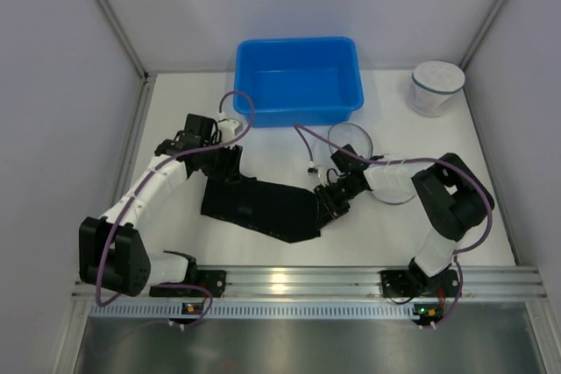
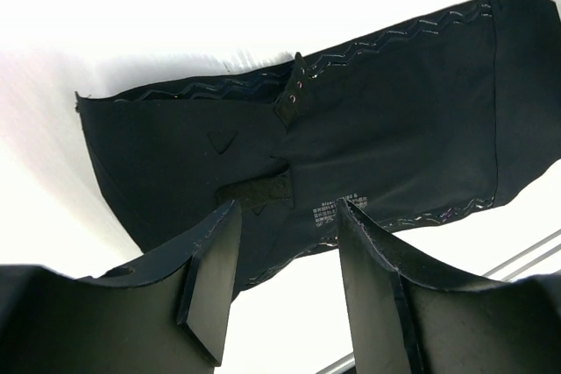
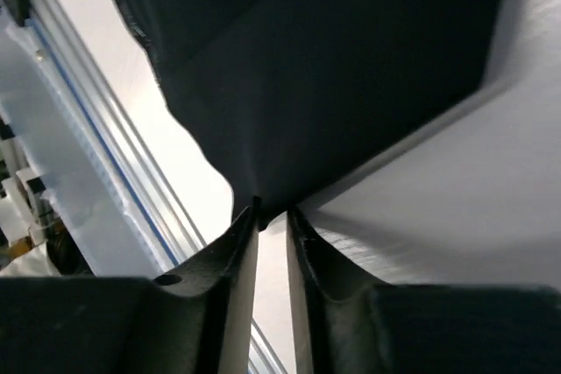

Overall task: Place the bra in the laundry bag and zip it closed
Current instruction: Adjust the bra at the center of the board.

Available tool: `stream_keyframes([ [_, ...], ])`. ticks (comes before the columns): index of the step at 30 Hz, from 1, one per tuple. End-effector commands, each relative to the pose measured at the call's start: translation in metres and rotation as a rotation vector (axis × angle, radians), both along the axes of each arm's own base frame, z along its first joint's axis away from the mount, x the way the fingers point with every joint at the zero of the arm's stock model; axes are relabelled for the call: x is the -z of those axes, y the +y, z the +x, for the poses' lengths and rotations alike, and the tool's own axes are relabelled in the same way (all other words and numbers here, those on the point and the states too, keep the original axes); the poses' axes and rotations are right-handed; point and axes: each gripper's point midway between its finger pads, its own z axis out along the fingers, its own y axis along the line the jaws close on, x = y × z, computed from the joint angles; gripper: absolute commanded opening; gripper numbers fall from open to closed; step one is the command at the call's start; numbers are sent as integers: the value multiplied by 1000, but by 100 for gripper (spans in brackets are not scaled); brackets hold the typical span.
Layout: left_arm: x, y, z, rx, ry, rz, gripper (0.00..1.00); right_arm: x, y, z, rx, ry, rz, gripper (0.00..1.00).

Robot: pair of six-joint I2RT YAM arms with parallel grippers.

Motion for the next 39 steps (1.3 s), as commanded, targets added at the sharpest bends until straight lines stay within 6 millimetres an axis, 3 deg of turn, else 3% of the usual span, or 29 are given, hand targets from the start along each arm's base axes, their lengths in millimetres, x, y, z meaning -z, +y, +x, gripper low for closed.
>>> stream_keyframes([
  [1,-14,2,8,-34,-64,-25,53,8,-4,14,-14,-89,-77,19],
  [4,-13,6,8,-42,-66,-26,53,-7,-6,21,-13,-129,-67,1],
  [9,-13,10,10,-65,-72,-36,53,-43,-1,33,3,-192,-6,0],
  [11,-14,12,12,-88,-71,-52,54,-61,11,39,7,-212,49,0],
  [15,-11,20,14,-140,-43,-78,60,-79,36,48,2,-205,102,0],
  [18,-7,33,17,-208,-3,-128,61,-78,56,53,-14,-188,121,0],
  [25,0,57,18,-294,53,-203,61,-50,114,54,-108,-138,104,0],
  [26,1,59,17,-296,55,-201,61,-46,117,54,-122,-149,91,3],
  [28,3,60,15,-299,60,-195,61,-42,126,49,-152,-140,77,22],
  [30,4,63,13,-302,62,-188,61,-46,128,48,-155,-137,88,34],
  [31,4,65,13,-305,63,-185,62,-55,127,48,-159,-159,105,46],
  [35,9,71,16,-327,89,-203,61,-95,125,45,-182,-250,199,60],
  [36,12,72,16,-337,104,-209,61,-109,124,44,-181,-273,225,60],
  [39,16,75,19,-351,119,-204,61,-126,116,43,-169,-280,253,59],
])
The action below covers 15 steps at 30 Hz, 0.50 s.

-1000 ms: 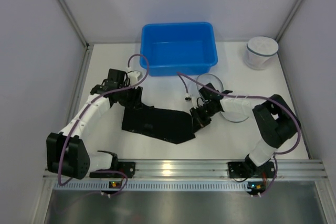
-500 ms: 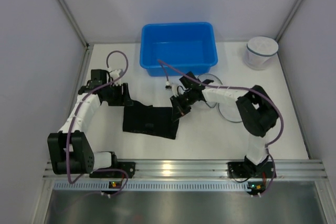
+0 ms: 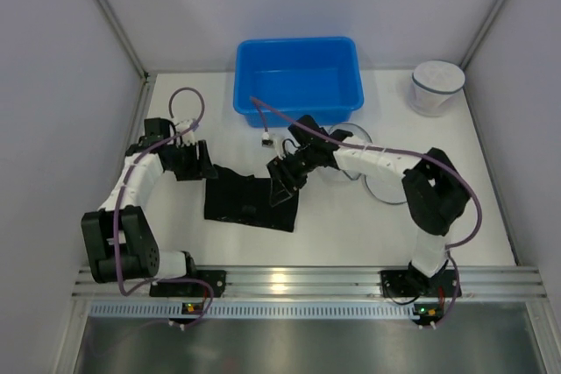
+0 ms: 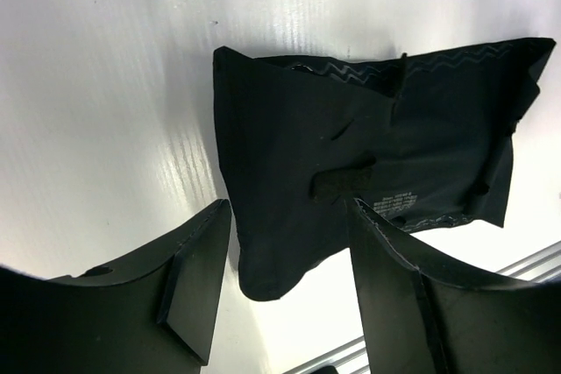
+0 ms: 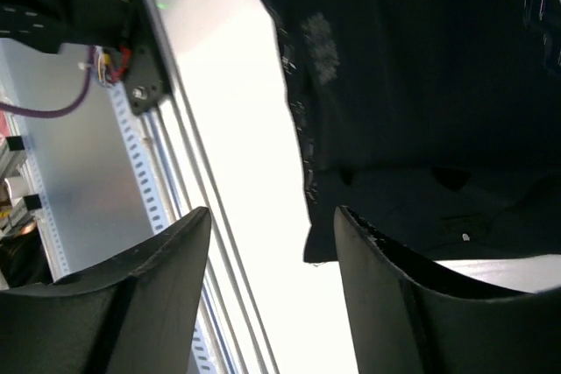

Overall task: Place the bra in the laundry bag and zip it closed
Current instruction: Adjust the bra at the center of the board.

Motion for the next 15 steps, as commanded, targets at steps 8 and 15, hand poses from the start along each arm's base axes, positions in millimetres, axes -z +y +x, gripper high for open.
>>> stream_keyframes([
  [8,14,19,2,-2,74,83,58,12,-71,15,170,68,-26,52],
  [15,28,24,-8,14,171,-2,51,43,-91,21,252,136,-42,51],
])
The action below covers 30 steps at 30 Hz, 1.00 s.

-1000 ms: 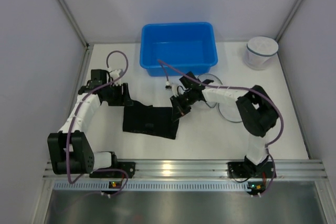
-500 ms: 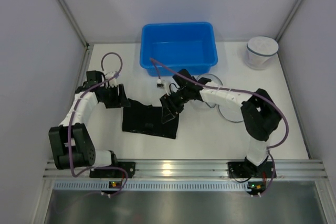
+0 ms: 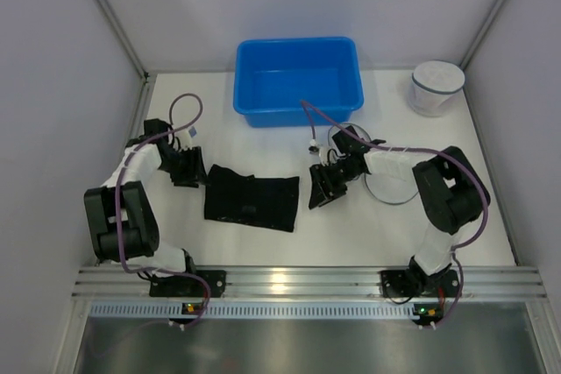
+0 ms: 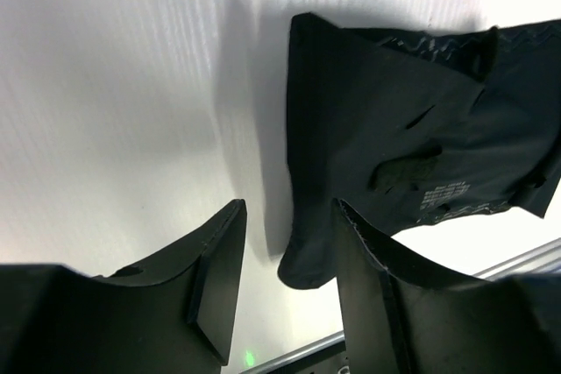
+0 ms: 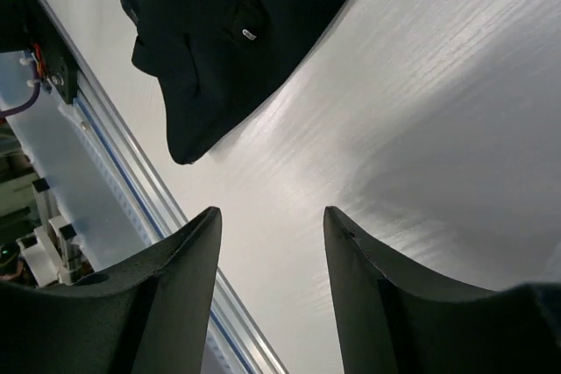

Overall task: Place the bra in the laundry bag and zip it closed
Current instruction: Adjust the bra at the center of the board.

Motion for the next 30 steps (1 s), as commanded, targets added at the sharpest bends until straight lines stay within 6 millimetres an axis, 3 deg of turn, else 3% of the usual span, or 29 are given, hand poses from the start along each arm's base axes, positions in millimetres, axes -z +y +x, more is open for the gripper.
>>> stream_keyframes([
  [1,-7,0,-2,29,16,-65,49,-11,16,8,-12,-39,85,51],
  [8,2,-7,-7,40,64,-141,41,-8,30,8,-19,-18,131,50],
  [11,2,-12,-7,47,66,-180,33,-4,36,5,-29,-9,134,49],
  [15,-3,-12,-5,44,50,-184,7,-4,43,6,-33,-12,150,47],
  [17,-10,-11,-3,46,22,-177,0,-7,46,7,-32,-14,160,47],
  [22,-34,-12,3,29,-54,-165,0,-14,59,9,-32,7,210,46],
  [30,-47,6,7,-69,-69,29,0,-21,80,9,-41,22,264,46],
])
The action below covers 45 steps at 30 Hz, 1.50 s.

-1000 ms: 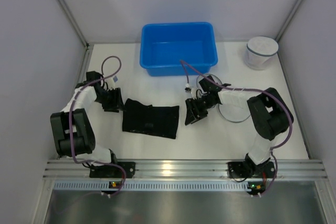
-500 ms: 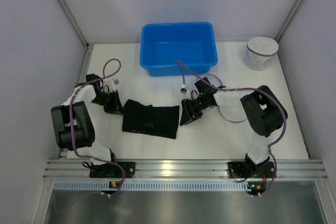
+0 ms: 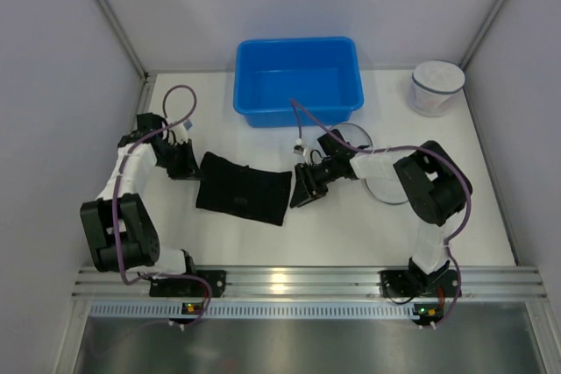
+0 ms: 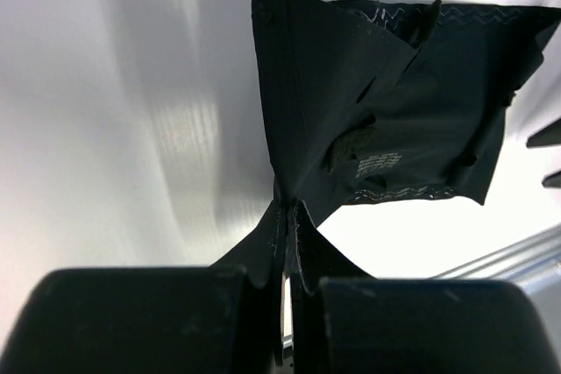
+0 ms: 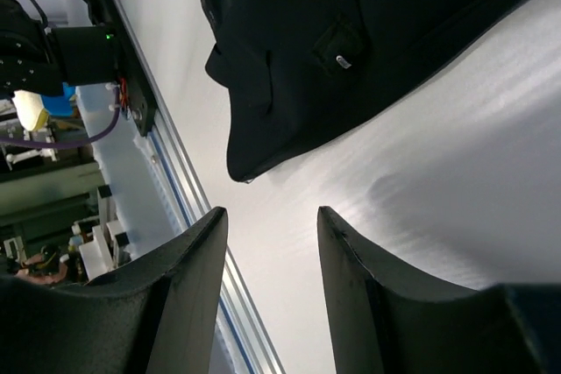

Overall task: Place the bra in the laundry bag and zip it closed
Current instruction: Adjust the bra at the center of the board.

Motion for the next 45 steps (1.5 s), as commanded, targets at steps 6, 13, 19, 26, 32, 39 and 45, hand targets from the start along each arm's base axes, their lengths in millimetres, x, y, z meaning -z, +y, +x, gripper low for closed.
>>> stream_keyframes([
  [6,-25,17,12,-106,-36,289,0,-35,41,22,-6,-67,140,45],
  [13,-29,6,17,-86,-49,416,0,-82,53,41,82,-155,245,26],
  [19,-32,0,20,-75,-57,413,0,-109,86,58,233,-104,332,7],
  [26,-40,-6,26,-65,-77,400,0,-84,146,52,334,-32,247,0],
  [32,-38,-15,23,-32,-68,398,0,-43,168,60,418,-106,112,0],
  [39,-38,-27,20,-4,-69,383,0,3,174,77,497,-152,-7,0],
  [45,-38,-52,10,45,-48,252,0,0,185,85,525,-192,3,0],
])
